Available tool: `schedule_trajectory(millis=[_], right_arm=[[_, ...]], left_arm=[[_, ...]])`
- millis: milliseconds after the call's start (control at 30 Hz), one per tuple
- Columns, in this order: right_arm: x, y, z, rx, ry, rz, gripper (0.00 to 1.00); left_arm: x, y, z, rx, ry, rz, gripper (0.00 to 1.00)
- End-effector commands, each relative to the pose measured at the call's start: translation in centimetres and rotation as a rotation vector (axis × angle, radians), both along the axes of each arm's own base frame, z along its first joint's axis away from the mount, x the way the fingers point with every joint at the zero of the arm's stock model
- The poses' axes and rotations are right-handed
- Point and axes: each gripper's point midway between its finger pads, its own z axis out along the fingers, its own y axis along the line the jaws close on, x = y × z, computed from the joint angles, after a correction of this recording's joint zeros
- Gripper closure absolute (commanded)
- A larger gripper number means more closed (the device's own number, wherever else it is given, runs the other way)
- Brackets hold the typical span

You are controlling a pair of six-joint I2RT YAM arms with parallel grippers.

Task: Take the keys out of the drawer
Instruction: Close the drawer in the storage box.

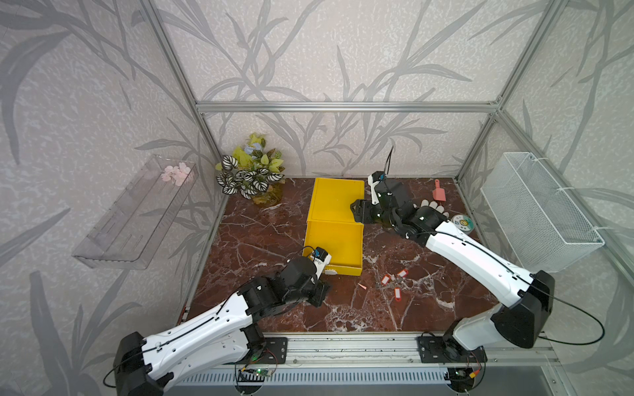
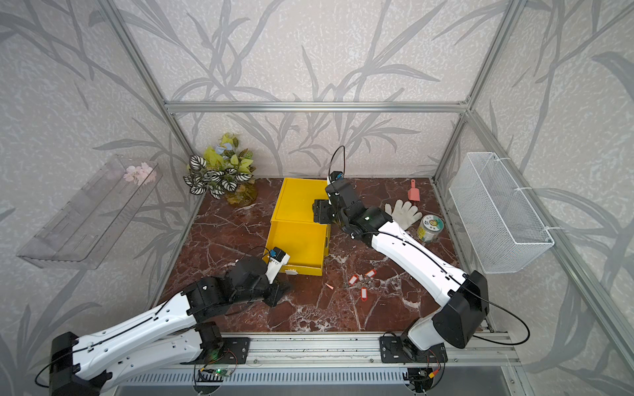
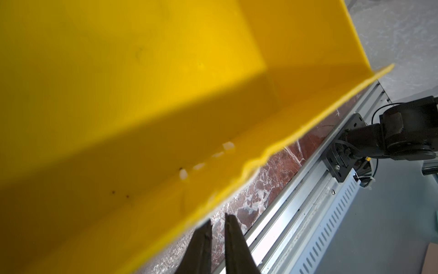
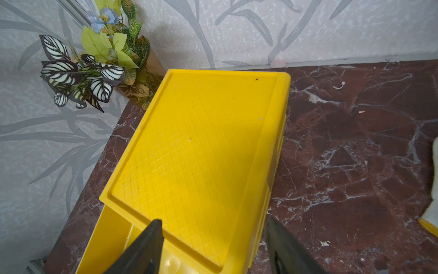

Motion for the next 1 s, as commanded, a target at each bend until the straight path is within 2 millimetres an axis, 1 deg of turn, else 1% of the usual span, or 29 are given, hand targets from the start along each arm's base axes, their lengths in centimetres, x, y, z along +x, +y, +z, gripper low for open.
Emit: schedule_trajectory(millis=[0, 133, 233, 333, 367, 400, 433, 500, 600, 633, 800, 967], right_arm=[[0.7, -0.3, -0.3, -0.052, -0.009, -0.02, 0.24], [1.3, -0.3, -1.3, -0.066, 0.004, -0.033, 0.24], [1.7, 0.0, -2.2, -0.041, 0.026, -0.027, 0.26], [2.3, 0.2, -2.9, 0.02, 0.061, -0.021, 0.39], [2.3, 0.4, -3.1, 0.05, 0.075, -0.015, 0.47], [2.3, 0.4, -3.4, 0.069, 0.084, -0.014, 0.52], [2.4, 0.2, -3.5, 0.076, 0.088, -0.021, 0.55], [2.5, -0.2, -3.9, 0.073, 0.092, -0.031, 0.54], [2.6, -0.4, -4.5, 0.056, 0.108, -0.028, 0.47], [2.6, -0.5, -4.8, 0.052, 0.116, -0.027, 0.47], [2.4, -0.5, -5.3, 0.055, 0.131, -0.02, 0.47], [2.2, -0.6, -5.5, 0.068, 0.135, -0.02, 0.47]], left_arm=[[2.2, -0.2, 2.2, -0.038, -0.105, 0.06, 0.84], [3.1, -0.2, 2.4, -0.025, -0.117, 0.072, 0.84], [3.6, -0.3, 2.2, -0.018, -0.115, 0.077, 0.84], [4.1, -0.3, 2.3, -0.024, -0.117, 0.086, 0.84], [4.3, -0.3, 2.3, -0.029, -0.119, 0.09, 0.84], [4.5, -0.2, 2.4, -0.031, -0.121, 0.094, 0.84], [4.7, -0.2, 2.6, -0.034, -0.125, 0.098, 0.84], [5.0, -0.2, 2.6, -0.039, -0.125, 0.101, 0.84], [5.7, -0.3, 2.9, -0.051, -0.122, 0.106, 0.84], [5.9, -0.5, 2.9, -0.055, -0.118, 0.103, 0.84], [7.3, -1.3, 3.5, -0.067, -0.126, 0.099, 0.84], [9.0, -1.8, 4.0, -0.077, -0.154, 0.119, 0.84]])
